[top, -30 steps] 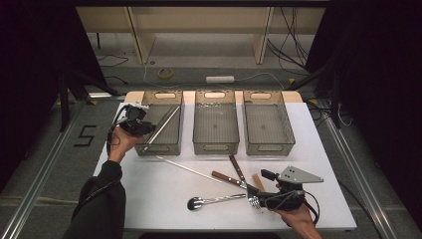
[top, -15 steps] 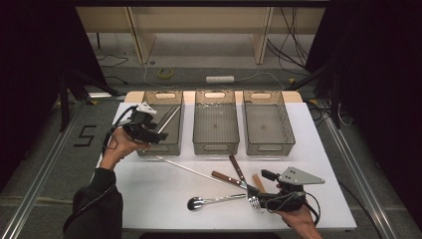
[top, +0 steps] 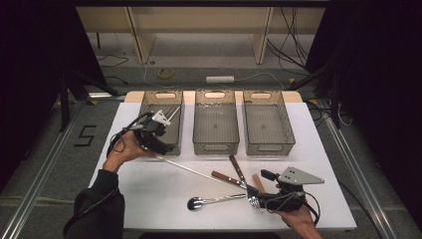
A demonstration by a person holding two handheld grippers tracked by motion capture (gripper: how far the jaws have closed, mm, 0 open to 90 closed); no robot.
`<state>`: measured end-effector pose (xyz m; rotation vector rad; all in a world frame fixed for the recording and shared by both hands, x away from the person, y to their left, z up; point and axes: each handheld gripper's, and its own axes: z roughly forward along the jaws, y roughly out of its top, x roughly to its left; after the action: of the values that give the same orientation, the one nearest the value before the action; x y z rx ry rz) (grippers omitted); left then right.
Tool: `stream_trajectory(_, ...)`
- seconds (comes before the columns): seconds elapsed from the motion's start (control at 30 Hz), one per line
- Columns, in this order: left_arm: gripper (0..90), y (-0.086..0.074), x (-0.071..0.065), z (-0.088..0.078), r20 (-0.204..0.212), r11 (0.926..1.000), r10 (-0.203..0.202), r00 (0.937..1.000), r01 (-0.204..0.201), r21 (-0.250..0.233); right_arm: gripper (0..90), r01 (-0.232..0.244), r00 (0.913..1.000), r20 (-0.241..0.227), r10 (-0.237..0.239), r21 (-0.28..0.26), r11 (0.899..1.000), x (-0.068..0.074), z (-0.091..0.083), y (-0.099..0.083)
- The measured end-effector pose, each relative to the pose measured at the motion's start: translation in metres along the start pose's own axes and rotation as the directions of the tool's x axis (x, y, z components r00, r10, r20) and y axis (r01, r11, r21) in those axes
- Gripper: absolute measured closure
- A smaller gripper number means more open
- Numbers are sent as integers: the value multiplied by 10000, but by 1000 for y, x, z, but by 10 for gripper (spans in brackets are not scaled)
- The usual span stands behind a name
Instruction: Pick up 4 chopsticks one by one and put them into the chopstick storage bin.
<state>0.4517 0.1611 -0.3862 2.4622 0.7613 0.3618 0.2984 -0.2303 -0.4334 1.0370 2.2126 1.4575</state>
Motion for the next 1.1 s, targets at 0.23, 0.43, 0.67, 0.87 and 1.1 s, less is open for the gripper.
stream_trajectory(0.23, 272, 8, -18, 10, 416, 9930, 998, 9941, -1021, 586, 269, 4, 10000, -13, -4, 1, 10000, 0, 0, 0)
stream_trajectory(0.43, 272, 11, -29, 20, 694, 9813, 1641, 9840, -1701, 906, 268, 19, 10000, -23, -19, 2, 10000, 0, 0, 0)
stream_trajectory(0.67, 297, 11, -38, 36, 1019, 9599, 2220, 9697, -2357, 1516, 268, -23, 10000, -42, 23, 14, 10000, 0, 0, 0)
stream_trajectory(0.87, 315, 9, -42, 47, 1193, 9495, 2417, 9630, -2601, 1754, 268, -74, 10000, -33, 74, 6, 10000, 0, 1, 0)
stream_trajectory(1.1, 359, 7, -43, 55, 1289, 9363, 2675, 9549, -2892, 1993, 269, -104, 9999, -44, 104, -10, 9999, -1, 1, 0)
